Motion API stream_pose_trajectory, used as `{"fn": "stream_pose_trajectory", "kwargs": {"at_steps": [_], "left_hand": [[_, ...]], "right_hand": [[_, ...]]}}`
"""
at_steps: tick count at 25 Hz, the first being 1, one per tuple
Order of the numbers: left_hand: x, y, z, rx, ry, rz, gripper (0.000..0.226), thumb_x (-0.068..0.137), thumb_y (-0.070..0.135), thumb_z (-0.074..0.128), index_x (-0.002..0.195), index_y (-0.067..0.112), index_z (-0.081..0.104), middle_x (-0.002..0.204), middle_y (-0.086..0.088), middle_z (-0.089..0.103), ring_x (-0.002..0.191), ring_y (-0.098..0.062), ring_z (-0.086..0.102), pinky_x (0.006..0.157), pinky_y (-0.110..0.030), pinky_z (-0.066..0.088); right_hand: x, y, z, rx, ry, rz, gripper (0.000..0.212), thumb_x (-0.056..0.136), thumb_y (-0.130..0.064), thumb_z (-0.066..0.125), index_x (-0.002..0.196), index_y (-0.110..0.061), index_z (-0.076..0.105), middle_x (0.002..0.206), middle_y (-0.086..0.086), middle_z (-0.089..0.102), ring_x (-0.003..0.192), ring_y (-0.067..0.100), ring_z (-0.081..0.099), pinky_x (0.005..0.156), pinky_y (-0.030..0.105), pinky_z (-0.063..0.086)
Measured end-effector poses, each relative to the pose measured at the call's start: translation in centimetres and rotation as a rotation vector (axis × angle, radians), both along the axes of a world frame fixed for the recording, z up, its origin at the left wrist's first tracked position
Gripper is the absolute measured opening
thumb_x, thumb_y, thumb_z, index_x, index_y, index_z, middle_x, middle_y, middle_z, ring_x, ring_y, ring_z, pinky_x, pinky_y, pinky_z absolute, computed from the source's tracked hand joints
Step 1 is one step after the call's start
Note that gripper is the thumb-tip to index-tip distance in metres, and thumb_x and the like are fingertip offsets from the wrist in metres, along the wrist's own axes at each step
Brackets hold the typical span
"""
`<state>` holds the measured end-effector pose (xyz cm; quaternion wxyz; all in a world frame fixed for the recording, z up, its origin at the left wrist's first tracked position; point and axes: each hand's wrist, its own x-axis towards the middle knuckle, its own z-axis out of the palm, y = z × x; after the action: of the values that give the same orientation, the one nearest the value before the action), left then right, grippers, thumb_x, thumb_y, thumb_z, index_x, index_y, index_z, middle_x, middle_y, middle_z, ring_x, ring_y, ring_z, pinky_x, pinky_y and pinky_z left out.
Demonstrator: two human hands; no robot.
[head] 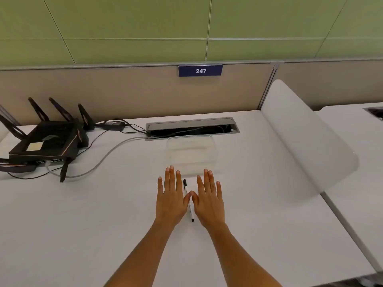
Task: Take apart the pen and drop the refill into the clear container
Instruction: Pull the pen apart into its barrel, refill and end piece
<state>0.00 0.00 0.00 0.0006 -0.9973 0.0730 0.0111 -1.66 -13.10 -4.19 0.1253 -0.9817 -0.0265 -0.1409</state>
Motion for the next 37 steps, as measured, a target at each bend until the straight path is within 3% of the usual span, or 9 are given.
{"fn": "stream_pose_trajectory", "kwargs": {"at_steps": [4,8,11,17,23,25,29,32,37], "left_hand": [[-1.5,0.6,-2.6,-0.013,-0.004,-0.018,0.081,0.085,0.060,-0.012,0.151,0.013,-0.007,0.157,-0.017,-0.013,0.144,-0.035,-0.012,0.116,-0.052,0.004],[-2.5,0.9,-4.3,-0.014,0.056,-0.037,0.072,0.096,0.055,0.011,0.152,0.012,0.000,0.158,-0.018,-0.009,0.145,-0.034,-0.007,0.117,-0.052,0.004],[-3.2,1.2,-5.3,0.013,0.102,-0.026,0.070,0.098,0.053,0.015,0.152,0.012,-0.001,0.159,-0.017,-0.008,0.146,-0.033,-0.007,0.117,-0.050,0.000],[-3.7,1.4,-6.3,0.027,0.148,-0.049,0.067,0.099,0.049,0.016,0.152,0.014,-0.004,0.160,-0.016,-0.004,0.147,-0.031,-0.003,0.117,-0.049,0.002],[-3.0,1.5,-5.7,0.013,0.096,-0.154,0.064,0.101,0.039,0.031,0.152,0.019,-0.001,0.160,-0.014,0.003,0.147,-0.029,0.004,0.118,-0.047,0.009],[-2.5,1.8,-5.2,0.010,0.050,-0.211,0.060,0.100,0.033,0.041,0.152,0.021,0.014,0.159,-0.014,0.011,0.146,-0.028,0.012,0.116,-0.047,0.016],[-1.5,2.7,-3.4,-0.008,-0.097,-0.361,0.040,0.071,0.022,0.082,0.110,0.023,0.072,0.123,-0.006,0.067,0.115,-0.023,0.062,0.099,-0.046,0.046],[-0.8,3.3,-2.1,-0.117,-0.217,-0.431,0.028,0.060,0.013,0.088,0.084,0.023,0.077,0.085,0.003,0.076,0.081,-0.017,0.071,0.091,-0.043,0.051],[-0.3,3.9,0.1,-0.264,-0.274,-0.404,0.025,0.064,0.006,0.084,0.080,0.022,0.074,0.069,0.005,0.070,0.058,-0.018,0.062,0.062,-0.028,0.050]], "right_hand": [[-1.5,0.5,-1.6,-0.044,0.082,-0.007,0.055,0.102,-0.039,0.042,0.150,-0.014,0.032,0.162,0.013,0.018,0.150,0.026,0.003,0.123,0.049,0.008],[-2.5,1.3,-2.2,-0.096,0.104,-0.007,0.037,0.092,-0.030,0.060,0.125,-0.016,0.061,0.144,0.016,0.052,0.135,0.034,0.047,0.111,0.056,0.035],[-2.8,1.9,-2.0,-0.104,0.127,-0.075,0.021,0.083,-0.031,0.069,0.099,-0.018,0.069,0.119,0.011,0.068,0.109,0.029,0.062,0.097,0.050,0.047],[-2.4,2.8,-1.4,-0.087,0.278,-0.161,0.019,0.073,-0.028,0.076,0.082,-0.012,0.073,0.096,0.009,0.068,0.089,0.030,0.061,0.077,0.042,0.050],[-2.0,2.8,-2.0,0.010,0.300,-0.162,0.018,0.086,-0.018,0.061,0.096,-0.008,0.073,0.114,0.010,0.064,0.103,0.031,0.053,0.084,0.040,0.043],[-1.8,2.4,-2.1,0.062,0.306,-0.128,0.023,0.091,-0.021,0.057,0.105,-0.012,0.072,0.121,0.007,0.061,0.111,0.028,0.050,0.090,0.038,0.041],[-1.1,0.9,-1.1,0.184,0.298,-0.016,0.020,0.092,-0.023,0.060,0.107,-0.017,0.072,0.121,0.004,0.060,0.113,0.026,0.049,0.092,0.035,0.041],[-0.7,0.2,0.2,0.295,0.274,0.060,0.016,0.089,-0.021,0.067,0.103,-0.016,0.073,0.115,0.007,0.063,0.108,0.026,0.053,0.089,0.037,0.046],[-0.8,-1.5,2.8,0.759,0.329,-0.022,0.015,0.089,-0.028,0.069,0.093,-0.014,0.073,0.084,0.002,0.072,0.079,0.015,0.066,0.077,0.032,0.053]]}}
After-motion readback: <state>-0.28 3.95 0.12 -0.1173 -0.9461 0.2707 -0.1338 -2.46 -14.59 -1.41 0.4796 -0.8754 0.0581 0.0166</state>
